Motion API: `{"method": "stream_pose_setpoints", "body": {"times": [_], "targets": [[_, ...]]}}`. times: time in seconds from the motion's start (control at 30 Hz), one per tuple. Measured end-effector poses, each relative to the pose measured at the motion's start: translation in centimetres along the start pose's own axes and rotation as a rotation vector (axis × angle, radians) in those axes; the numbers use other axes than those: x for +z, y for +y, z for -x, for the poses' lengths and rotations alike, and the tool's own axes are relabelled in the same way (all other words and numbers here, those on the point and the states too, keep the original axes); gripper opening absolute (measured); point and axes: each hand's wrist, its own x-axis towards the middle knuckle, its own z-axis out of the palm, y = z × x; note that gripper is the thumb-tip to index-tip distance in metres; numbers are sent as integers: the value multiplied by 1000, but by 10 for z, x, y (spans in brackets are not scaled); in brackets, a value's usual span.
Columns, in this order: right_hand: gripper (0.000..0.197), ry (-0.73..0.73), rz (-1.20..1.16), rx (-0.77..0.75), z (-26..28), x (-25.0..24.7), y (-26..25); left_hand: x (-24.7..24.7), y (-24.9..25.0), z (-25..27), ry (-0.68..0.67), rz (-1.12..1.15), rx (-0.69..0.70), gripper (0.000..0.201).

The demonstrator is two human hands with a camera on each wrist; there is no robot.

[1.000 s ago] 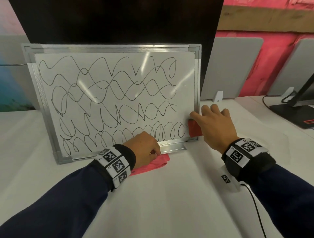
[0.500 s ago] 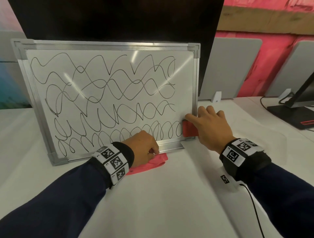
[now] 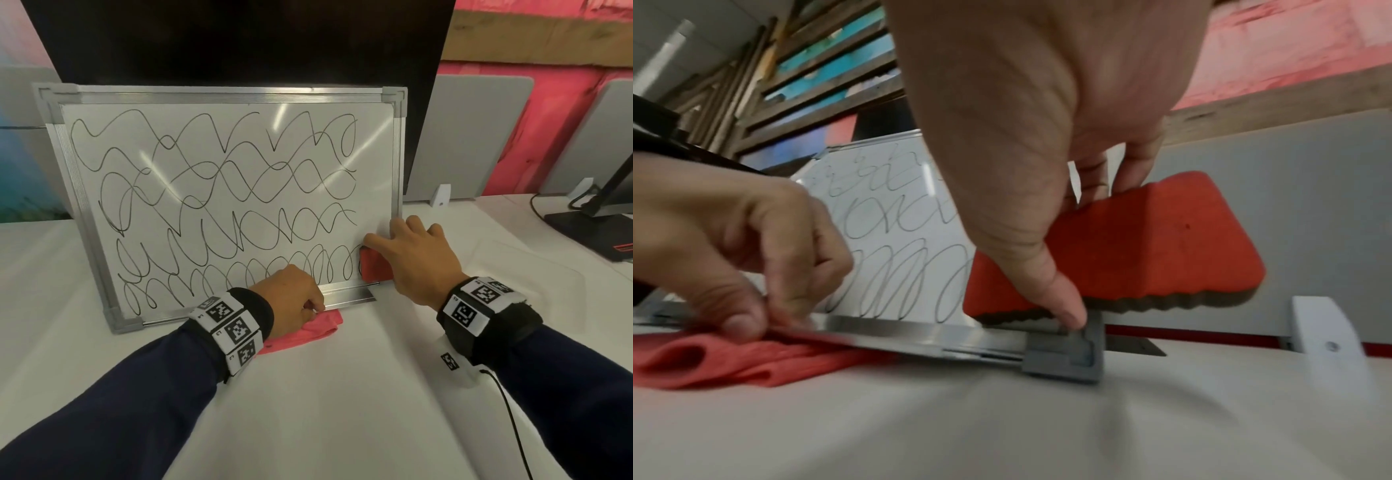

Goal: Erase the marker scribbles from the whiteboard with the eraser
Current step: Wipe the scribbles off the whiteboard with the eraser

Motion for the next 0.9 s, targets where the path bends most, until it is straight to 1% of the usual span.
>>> {"method": "stream_pose_setpoints", "body": {"times": [0.13,0.2,0.27,0.33,0.5,0.6,0.67,0.77,0.83,0.9], "targets": [[67,10,-22,58,-2,-6,10,-1,1,0,1,22,-1,21],[68,12,-23,44,-2,-4,3,-1,1,0,-3,25,-8,22],[70,3,-31,-6,-1,1,-8,-1,0,0,-1,23,-12,21],[70,0,-35,-31,-2,2,-8,-2,0,1,-3,23,-12,22],[67,11,-34,47,-4,-4,2,-3,-1,3,9,52,-30,24],[65,-12,-7,-16,0,-2,-1,-3,0,4,19,38,-24,24],[65,5,6,-6,-1,-4,5,-3,1,6,30,31,-24,25],[64,36,-13,52,1,-4,11,-4,2,8,33,18,-27,27],[63,30,-9,40,2,-1,5,-3,2,8,27,12,-32,27],[63,25,-3,-2,3,1,-2,-3,1,7,24,2,-36,26]]}}
